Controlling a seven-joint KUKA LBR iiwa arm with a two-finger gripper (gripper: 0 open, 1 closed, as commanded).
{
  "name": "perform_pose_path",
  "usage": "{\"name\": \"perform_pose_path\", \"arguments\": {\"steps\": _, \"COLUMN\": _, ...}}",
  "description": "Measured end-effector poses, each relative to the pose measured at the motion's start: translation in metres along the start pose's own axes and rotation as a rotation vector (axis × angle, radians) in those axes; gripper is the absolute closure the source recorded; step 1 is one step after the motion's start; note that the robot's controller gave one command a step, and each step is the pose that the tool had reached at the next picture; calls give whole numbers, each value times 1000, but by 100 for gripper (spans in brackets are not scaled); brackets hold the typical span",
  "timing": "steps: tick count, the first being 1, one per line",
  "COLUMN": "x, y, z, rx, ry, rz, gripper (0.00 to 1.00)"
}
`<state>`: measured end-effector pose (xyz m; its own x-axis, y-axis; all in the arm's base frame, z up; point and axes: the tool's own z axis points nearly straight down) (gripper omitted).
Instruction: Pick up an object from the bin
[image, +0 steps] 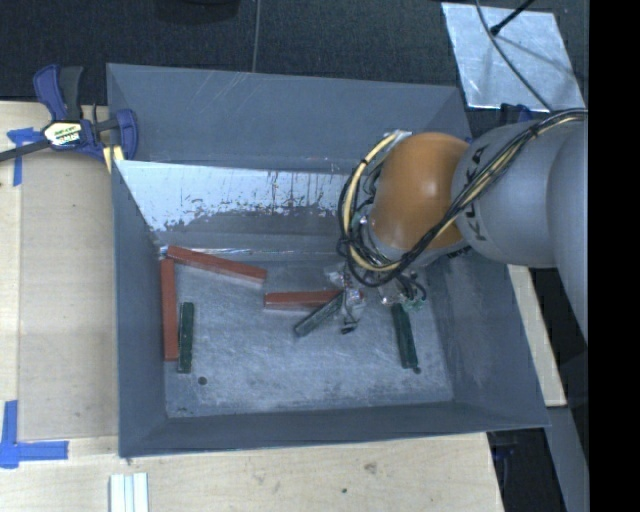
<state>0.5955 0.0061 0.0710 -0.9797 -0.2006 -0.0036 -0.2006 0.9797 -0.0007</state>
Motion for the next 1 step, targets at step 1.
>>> {"name": "perform_pose_path", "arguments": {"steps": 1, "x": 34, "y": 10, "z": -29, "rx": -1, "ry": 3, "rz": -147, "gripper": 100}}
